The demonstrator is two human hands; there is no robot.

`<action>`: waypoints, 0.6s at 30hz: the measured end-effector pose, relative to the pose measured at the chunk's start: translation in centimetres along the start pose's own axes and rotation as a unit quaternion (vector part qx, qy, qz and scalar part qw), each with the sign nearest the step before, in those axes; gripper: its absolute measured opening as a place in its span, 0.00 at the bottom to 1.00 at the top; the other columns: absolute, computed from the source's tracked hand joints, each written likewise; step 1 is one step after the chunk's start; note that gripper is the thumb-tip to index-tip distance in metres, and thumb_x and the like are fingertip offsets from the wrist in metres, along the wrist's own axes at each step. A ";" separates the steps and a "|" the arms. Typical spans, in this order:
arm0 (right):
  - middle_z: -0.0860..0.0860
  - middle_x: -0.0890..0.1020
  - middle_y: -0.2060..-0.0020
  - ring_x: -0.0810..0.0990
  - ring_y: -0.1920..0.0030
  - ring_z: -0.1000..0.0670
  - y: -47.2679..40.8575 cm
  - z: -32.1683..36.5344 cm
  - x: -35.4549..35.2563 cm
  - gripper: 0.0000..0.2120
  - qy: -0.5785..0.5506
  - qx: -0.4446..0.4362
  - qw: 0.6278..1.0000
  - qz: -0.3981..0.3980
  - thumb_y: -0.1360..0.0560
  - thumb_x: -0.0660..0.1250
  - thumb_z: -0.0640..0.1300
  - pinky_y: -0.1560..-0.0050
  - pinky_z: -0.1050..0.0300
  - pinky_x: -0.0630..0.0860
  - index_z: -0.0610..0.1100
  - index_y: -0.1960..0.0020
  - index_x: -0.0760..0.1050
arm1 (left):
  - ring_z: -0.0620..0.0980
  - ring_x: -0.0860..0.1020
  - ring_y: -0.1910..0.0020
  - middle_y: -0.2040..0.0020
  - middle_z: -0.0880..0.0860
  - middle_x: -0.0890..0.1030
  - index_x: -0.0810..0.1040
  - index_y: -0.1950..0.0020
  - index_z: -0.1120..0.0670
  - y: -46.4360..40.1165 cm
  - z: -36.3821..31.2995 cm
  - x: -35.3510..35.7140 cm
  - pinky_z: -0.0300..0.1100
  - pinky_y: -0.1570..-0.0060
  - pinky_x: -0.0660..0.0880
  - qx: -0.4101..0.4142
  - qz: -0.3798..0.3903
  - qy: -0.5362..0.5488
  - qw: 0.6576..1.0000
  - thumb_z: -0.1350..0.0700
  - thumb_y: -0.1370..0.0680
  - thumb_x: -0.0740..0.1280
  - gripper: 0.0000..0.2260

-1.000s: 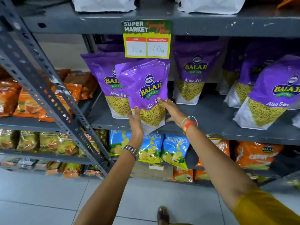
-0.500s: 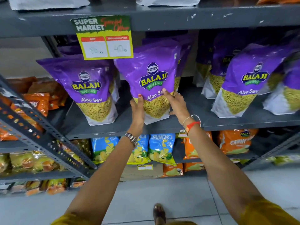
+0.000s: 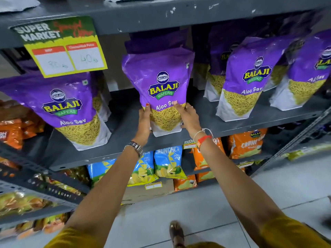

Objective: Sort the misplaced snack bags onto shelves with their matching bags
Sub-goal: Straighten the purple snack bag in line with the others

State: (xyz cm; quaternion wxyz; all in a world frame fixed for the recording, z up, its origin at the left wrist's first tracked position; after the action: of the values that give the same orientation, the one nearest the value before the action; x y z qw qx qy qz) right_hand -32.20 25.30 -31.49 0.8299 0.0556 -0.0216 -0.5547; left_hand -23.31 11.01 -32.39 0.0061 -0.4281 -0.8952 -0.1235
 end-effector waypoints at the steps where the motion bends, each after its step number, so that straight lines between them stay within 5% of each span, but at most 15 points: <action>1: 0.56 0.80 0.55 0.79 0.53 0.57 -0.2 -0.1 0.0 0.10 0.001 0.000 1.000 0.000 0.27 0.67 0.57 0.41 0.42 0.78 0.52 0.50 0.74 | 0.39 0.74 0.52 0.49 0.44 0.74 0.64 0.42 0.50 0.1 0.0 0.1 0.53 0.39 0.71 0.000 0.002 -0.004 1.000 0.44 0.21 0.54 0.13; 6: 0.60 0.78 0.57 0.78 0.55 0.59 -0.6 -0.1 -0.8 0.11 0.002 -0.005 1.000 -0.012 0.26 0.67 0.54 0.41 0.45 0.78 0.50 0.48 0.73 | 0.46 0.74 0.45 0.41 0.49 0.73 0.64 0.40 0.50 0.3 -0.2 1.0 0.57 0.39 0.71 0.002 0.021 -0.013 1.000 0.43 0.22 0.53 0.16; 10: 0.54 0.81 0.52 0.80 0.49 0.51 -1.1 -0.1 -2.0 0.09 0.015 -0.006 1.000 -0.018 0.27 0.67 0.57 0.40 0.42 0.77 0.55 0.50 0.73 | 0.50 0.74 0.41 0.40 0.50 0.73 0.64 0.38 0.52 0.2 0.0 2.0 0.62 0.38 0.70 -0.007 0.034 -0.022 0.999 0.43 0.22 0.54 0.18; 18: 0.50 0.82 0.49 0.81 0.45 0.47 -1.1 0.0 -2.2 0.13 0.035 -0.010 0.999 -0.033 0.29 0.66 0.61 0.39 0.40 0.77 0.55 0.50 0.73 | 0.47 0.73 0.45 0.41 0.49 0.72 0.63 0.33 0.54 0.0 0.1 2.3 0.53 0.40 0.71 0.004 0.015 -0.021 1.000 0.44 0.21 0.53 0.21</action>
State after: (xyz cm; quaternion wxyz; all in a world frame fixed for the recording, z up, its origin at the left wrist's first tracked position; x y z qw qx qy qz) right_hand -34.08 26.86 -31.53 0.8116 0.0680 0.0148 -0.5800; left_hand -24.81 12.78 -32.19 -0.0095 -0.4437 -0.8893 -0.1105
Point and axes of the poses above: each hand's wrist, its own y-axis away from the middle knuckle, its own x-axis out of the palm, z = x × y, the point moved 10 cm from there along -y, towards the middle knuckle
